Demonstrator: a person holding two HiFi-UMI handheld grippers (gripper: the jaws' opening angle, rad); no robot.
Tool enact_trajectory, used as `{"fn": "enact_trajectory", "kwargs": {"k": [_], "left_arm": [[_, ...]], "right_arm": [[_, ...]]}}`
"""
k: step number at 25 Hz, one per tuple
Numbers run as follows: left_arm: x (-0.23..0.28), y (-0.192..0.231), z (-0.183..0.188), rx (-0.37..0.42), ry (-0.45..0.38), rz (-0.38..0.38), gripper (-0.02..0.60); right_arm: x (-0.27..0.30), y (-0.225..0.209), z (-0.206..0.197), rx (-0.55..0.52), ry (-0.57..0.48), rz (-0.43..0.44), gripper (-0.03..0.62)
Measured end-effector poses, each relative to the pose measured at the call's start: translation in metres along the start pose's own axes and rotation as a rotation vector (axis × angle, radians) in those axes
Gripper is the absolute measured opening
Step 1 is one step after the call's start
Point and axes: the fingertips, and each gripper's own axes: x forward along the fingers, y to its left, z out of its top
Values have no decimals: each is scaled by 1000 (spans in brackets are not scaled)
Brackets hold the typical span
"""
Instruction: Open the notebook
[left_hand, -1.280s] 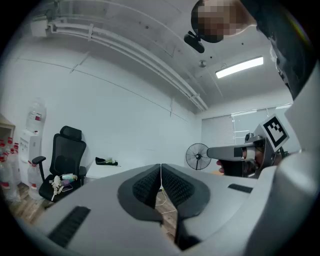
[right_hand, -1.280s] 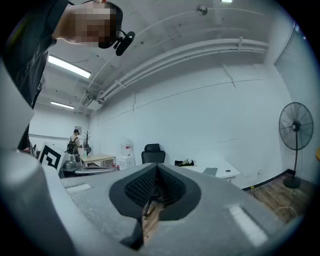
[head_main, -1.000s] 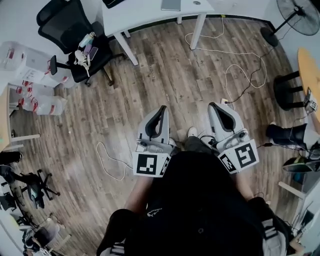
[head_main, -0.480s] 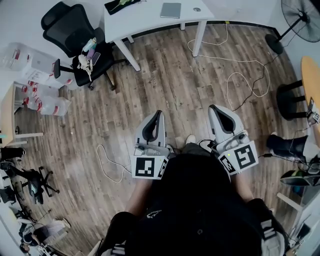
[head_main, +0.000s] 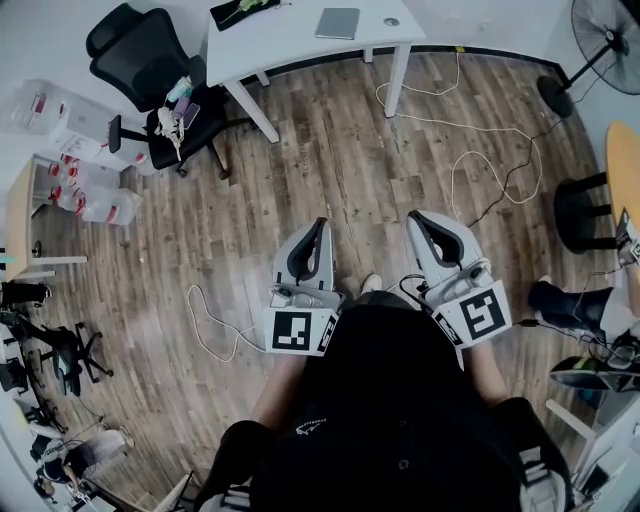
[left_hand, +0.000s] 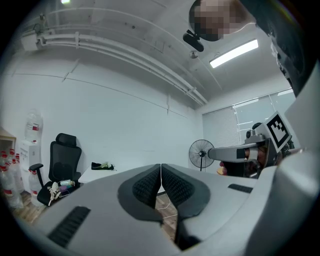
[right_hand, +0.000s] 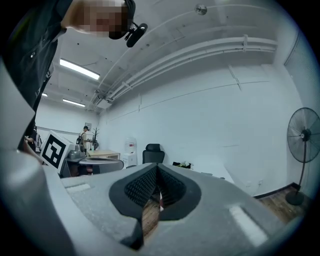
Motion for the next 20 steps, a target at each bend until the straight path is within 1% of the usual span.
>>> {"fn": "enact_trajectory", "kwargs": {"k": [5,7,11,15,20], "left_arm": [[19,2,1,15,-4,-8,8],[27,7,-1,17,-5,-8,8],[47,26,-3,10,1,-19,8],[83,50,-5,13,9,-44,8],[139,83,4,3,7,-75,8]], "right_arm": [[12,-17,-6,24,26,-6,5],[19,-21,-8,41,20,-9,5],[41,-30,-4,18,10,-18,5],[72,-50,-2,21,9,-26,5],[121,-80,1,33,21,-46,5]]}}
